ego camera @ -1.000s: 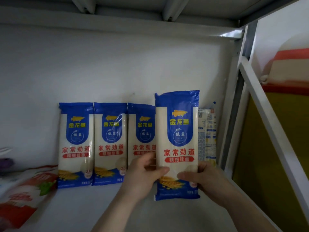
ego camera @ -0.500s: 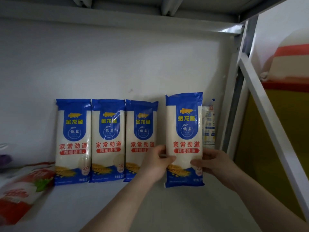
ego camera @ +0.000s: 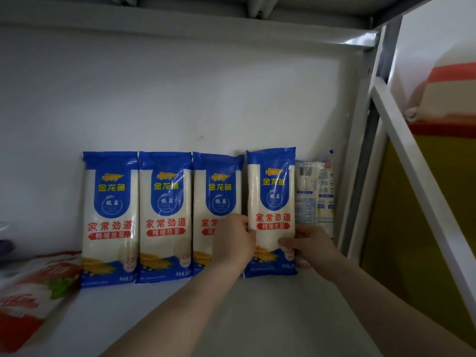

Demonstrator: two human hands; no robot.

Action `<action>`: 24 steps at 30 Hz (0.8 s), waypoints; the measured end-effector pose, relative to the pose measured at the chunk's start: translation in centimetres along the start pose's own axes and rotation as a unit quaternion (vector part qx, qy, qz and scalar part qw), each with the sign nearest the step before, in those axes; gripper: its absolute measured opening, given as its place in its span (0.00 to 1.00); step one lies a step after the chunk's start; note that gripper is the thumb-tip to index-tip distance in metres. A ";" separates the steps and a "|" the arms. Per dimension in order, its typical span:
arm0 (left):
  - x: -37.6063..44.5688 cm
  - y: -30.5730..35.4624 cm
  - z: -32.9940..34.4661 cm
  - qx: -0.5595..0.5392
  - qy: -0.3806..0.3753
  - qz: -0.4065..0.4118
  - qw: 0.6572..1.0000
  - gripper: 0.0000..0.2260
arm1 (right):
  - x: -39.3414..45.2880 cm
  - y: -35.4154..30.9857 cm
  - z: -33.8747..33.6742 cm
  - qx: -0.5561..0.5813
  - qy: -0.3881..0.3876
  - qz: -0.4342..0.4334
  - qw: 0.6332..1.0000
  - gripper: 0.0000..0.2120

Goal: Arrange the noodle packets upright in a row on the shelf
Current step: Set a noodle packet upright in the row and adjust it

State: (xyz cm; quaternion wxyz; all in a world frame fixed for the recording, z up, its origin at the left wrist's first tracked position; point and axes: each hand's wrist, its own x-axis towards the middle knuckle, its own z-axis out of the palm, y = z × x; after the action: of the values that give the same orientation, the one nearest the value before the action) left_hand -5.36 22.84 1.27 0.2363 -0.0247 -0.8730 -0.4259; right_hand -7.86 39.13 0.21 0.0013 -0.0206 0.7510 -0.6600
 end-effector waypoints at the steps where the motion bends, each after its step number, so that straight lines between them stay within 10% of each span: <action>1: 0.0 0.0 0.0 0.000 0.005 0.004 1.000 0.06 | 0.1 0.0 0.1 0.001 0.001 -0.001 1.000 0.12; 11: 0.0 0.1 0.2 0.090 0.040 -0.003 0.995 0.07 | 0.1 -1.1 0.6 -0.141 0.023 0.005 0.990 0.06; 20: -2.8 -1.2 -0.8 0.031 -0.052 0.000 0.998 0.09 | -2.7 -1.6 1.8 -0.511 0.066 -0.044 0.856 0.12; 24: -4.3 -1.1 -2.4 -0.092 0.022 -0.010 0.995 0.17 | -4.5 -1.8 3.6 -0.344 0.112 -0.105 0.926 0.13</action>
State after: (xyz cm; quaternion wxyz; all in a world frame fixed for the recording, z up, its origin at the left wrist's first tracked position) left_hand -0.84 21.04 -0.11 0.2478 -0.0287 -0.8249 -0.5073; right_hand -3.16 35.52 1.43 -0.1589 -0.0242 0.9209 -0.3550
